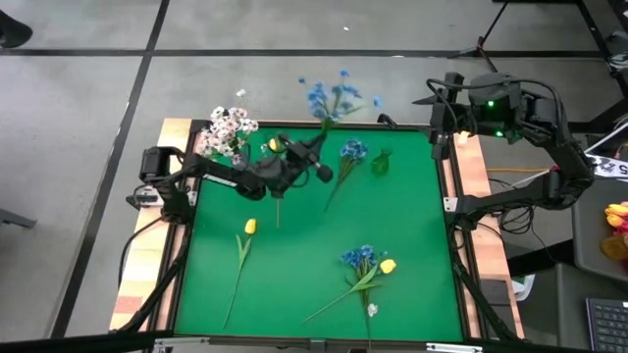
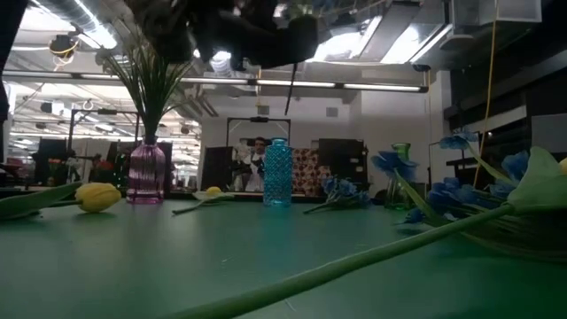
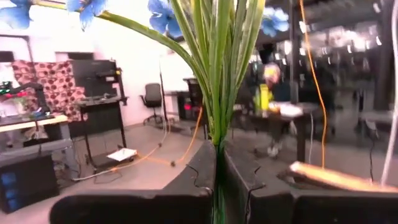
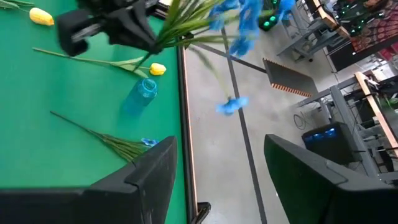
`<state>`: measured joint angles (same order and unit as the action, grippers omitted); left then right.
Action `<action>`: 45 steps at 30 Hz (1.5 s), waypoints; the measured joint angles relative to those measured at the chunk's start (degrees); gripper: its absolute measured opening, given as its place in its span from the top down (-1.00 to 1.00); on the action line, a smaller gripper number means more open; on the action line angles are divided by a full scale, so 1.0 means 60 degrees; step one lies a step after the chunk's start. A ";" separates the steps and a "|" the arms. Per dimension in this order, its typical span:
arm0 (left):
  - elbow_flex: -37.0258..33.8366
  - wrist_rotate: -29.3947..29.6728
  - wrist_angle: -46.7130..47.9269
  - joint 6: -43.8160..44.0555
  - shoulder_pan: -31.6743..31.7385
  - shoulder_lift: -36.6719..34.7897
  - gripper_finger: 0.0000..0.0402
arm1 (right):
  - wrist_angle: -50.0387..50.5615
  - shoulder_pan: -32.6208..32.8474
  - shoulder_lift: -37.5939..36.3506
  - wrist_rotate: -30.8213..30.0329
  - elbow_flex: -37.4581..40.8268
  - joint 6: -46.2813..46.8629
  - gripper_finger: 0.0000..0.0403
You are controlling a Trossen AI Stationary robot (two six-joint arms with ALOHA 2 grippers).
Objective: Sort flowers into vase by color
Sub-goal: Put the bottom left blue flowers into the blue vase
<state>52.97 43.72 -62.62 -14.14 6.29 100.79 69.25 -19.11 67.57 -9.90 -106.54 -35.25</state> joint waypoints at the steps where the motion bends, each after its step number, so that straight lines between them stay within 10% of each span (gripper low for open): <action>1: -0.0200 -0.0065 -0.0442 0.0073 0.0165 0.0000 0.98 | 0.0000 -0.0001 0.0000 0.0003 0.0000 -0.0069 -0.20; 18: -0.1194 -0.1071 -0.4462 -0.0526 0.0646 0.1457 0.99 | -0.0024 -0.0001 0.0000 -0.0006 0.0000 -0.0174 -0.20; 45: -0.1183 -0.0948 -0.4450 -0.0605 0.1113 0.2059 0.99 | 0.0084 -0.0001 0.0004 0.0070 0.0000 -0.0160 -0.20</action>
<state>45.87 38.03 -89.32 -17.77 12.97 113.15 69.76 -19.11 67.59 -9.47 -106.54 -36.21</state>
